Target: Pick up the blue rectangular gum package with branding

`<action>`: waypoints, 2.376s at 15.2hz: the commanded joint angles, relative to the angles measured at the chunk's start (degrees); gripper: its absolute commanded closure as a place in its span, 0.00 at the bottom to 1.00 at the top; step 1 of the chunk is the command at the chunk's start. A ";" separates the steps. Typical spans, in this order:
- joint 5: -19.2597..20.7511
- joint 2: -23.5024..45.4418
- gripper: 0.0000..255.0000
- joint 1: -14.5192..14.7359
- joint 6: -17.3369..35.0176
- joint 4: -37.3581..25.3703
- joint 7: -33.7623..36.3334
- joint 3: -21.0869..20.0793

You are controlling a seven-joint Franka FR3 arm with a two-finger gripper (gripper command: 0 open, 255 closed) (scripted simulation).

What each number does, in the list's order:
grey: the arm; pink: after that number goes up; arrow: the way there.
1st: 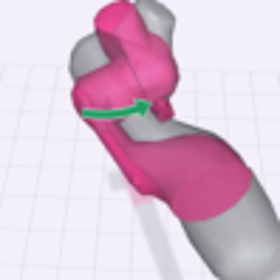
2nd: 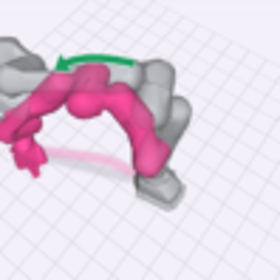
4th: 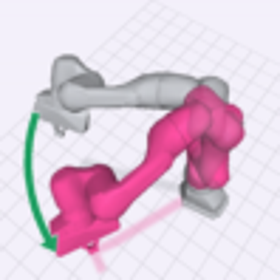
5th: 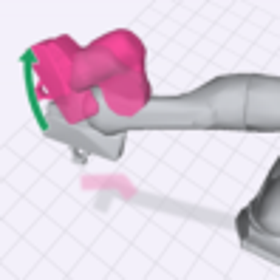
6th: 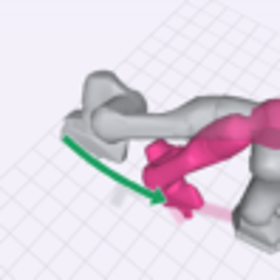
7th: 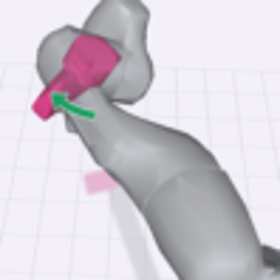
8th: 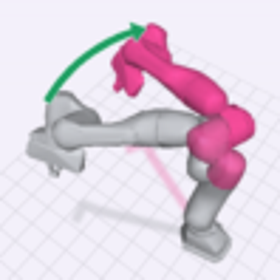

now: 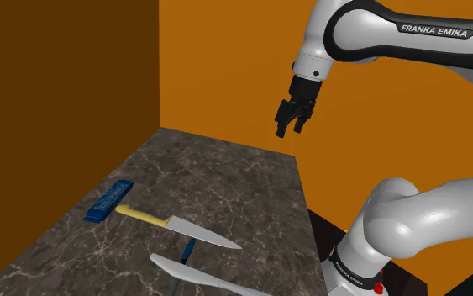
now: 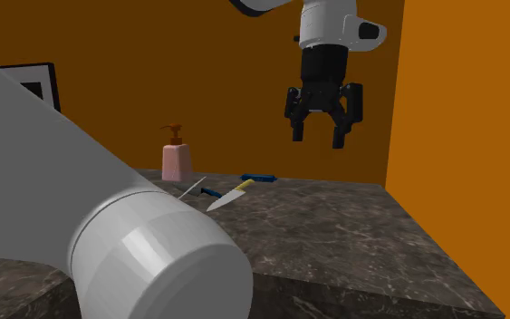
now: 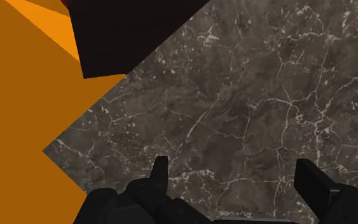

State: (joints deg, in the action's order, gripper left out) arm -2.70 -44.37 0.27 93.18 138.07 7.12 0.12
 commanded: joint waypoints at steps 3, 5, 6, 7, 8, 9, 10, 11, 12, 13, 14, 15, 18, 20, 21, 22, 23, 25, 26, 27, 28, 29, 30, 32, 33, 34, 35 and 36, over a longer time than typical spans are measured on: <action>-2.12 0.20 0.00 0.32 1.71 1.08 4.75 -2.91; -4.20 0.88 0.00 0.61 3.58 1.77 9.46 -5.88; -5.20 1.41 0.00 0.75 4.56 1.97 11.80 -7.37; -6.17 2.05 0.00 0.87 5.58 2.06 14.14 -8.88; -7.08 2.80 0.00 0.97 6.63 2.05 16.47 -10.37; -7.94 3.68 0.00 1.05 7.71 1.93 18.80 -11.87; -8.74 4.67 0.00 1.09 8.81 1.72 21.13 -13.37; -9.48 5.76 0.00 1.09 9.92 1.40 23.45 -14.88; -10.14 6.96 0.00 1.04 11.05 0.98 25.77 -16.38; -10.71 8.26 0.00 0.95 12.19 0.47 28.10 -17.89; -11.18 9.66 0.00 0.81 13.33 -0.15 30.44 -19.40; -11.54 11.16 0.00 0.62 14.47 -0.86 32.79 -20.89; -11.91 16.18 0.00 -0.29 17.83 -3.57 39.98 -25.41; -11.43 19.96 0.00 -1.13 19.97 -5.83 44.97 -28.41; -10.91 21.98 0.00 -1.56 20.99 -7.09 47.56 -29.86; -10.22 24.10 0.00 -2.05 21.97 -8.44 50.21 -31.32; -9.34 26.30 0.00 -2.56 22.91 -9.88 52.93 -32.76; -6.92 31.01 0.00 -3.57 24.58 -13.01 58.63 -35.57; -5.37 33.53 0.00 -4.01 25.30 -14.71 61.62 -36.90; -3.57 36.15 0.00 -4.36 25.92 -16.50 64.71 -38.12; -1.55 38.89 0.00 -4.58 26.43 -18.40 67.89 -39.22; 0.68 41.73 0.00 -4.60 26.79 -20.39 71.13 -40.12; 3.06 44.64 0.00 -4.41 27.01 -22.50 74.40 -40.82; 8.02 50.57 0.00 -3.24 26.95 -27.05 80.79 -41.44; 10.44 53.52 0.00 -2.33 26.69 -29.50 83.80 -41.41; 12.74 56.42 0.00 -1.18 26.29 -32.07 86.64 -41.13; 14.83 59.22 0.00 0.26 25.78 -34.75 89.24 -40.52; 16.75 61.97 0.00 1.74 25.16 -37.56 91.64 -39.83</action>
State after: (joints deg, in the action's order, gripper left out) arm 11.91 14.90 0.58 119.02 103.28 95.71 -40.11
